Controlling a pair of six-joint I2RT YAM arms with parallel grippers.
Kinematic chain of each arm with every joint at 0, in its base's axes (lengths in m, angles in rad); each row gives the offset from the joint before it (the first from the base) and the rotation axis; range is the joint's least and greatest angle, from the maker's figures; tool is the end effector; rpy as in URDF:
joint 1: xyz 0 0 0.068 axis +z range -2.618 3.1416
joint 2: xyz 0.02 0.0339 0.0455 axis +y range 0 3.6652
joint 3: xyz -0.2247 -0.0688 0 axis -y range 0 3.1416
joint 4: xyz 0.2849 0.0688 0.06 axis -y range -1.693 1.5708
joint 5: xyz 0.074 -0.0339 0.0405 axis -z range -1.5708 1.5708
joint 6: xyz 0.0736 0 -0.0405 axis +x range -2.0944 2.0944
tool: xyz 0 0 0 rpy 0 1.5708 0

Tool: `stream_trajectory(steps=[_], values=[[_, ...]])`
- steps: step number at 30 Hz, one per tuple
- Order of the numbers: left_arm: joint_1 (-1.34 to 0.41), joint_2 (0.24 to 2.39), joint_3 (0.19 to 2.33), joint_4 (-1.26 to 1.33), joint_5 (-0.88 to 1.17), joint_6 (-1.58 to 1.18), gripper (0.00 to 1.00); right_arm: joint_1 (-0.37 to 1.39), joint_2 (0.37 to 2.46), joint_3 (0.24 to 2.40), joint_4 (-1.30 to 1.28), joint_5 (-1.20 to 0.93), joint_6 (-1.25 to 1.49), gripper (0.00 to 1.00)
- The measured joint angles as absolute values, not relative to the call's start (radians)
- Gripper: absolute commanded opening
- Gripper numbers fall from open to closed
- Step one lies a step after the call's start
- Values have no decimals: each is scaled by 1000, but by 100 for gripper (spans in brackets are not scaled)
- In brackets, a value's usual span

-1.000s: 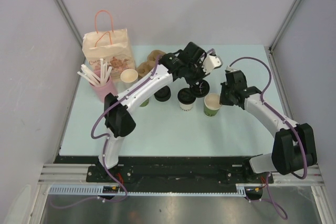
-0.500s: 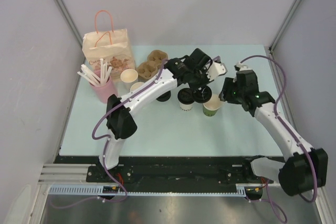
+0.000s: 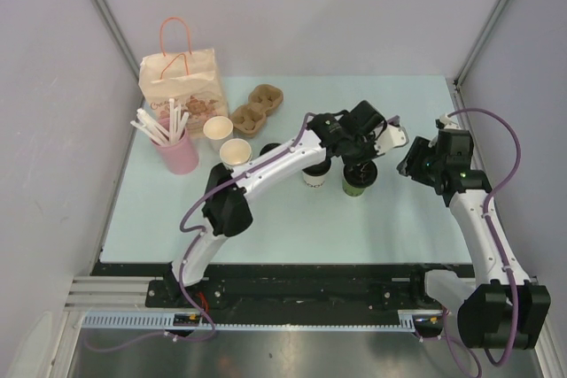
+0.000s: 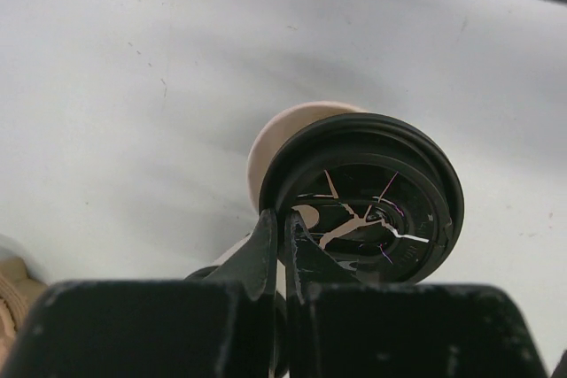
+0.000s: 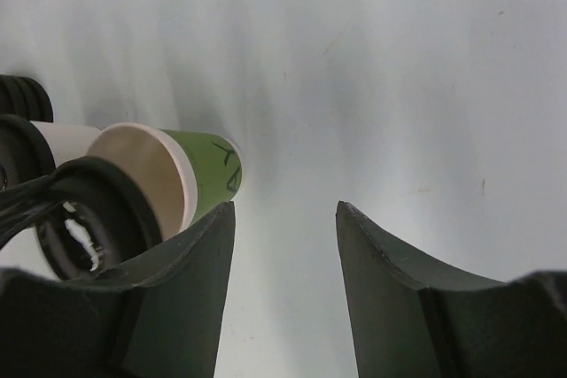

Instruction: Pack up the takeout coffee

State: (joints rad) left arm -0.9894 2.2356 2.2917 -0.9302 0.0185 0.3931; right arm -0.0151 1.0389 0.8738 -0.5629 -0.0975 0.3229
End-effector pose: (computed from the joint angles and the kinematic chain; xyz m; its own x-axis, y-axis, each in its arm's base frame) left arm 0.2924 -0.4474 0.2530 -0.0665 0.7986 -0.5982 0.9392 0.2525 0.2327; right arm 0.3069 0.0025 0.2215 -0.6492 0.3257 -0.6874 0.1565 0.9416 0.2983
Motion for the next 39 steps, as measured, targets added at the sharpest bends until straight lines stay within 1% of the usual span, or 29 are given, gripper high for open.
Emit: stream_trajectory(steps=[8,34,37,38,39], values=[[-999,2316,2340,-931,-18,393,0,-18,1035,868,-564,-144,312,54],[-999,2331,2340,-930,-49,428,0,-19,1032,864,-563,-171,309,54],[-998,2337,2340,-923,-51,432,13,-19,1032,860,-555,-179,309,55],[-998,2338,2340,-920,-51,436,19,-19,1032,857,-554,-181,310,55],[-997,2339,2340,-918,-51,439,22,-19,1032,854,-553,-183,310,55]])
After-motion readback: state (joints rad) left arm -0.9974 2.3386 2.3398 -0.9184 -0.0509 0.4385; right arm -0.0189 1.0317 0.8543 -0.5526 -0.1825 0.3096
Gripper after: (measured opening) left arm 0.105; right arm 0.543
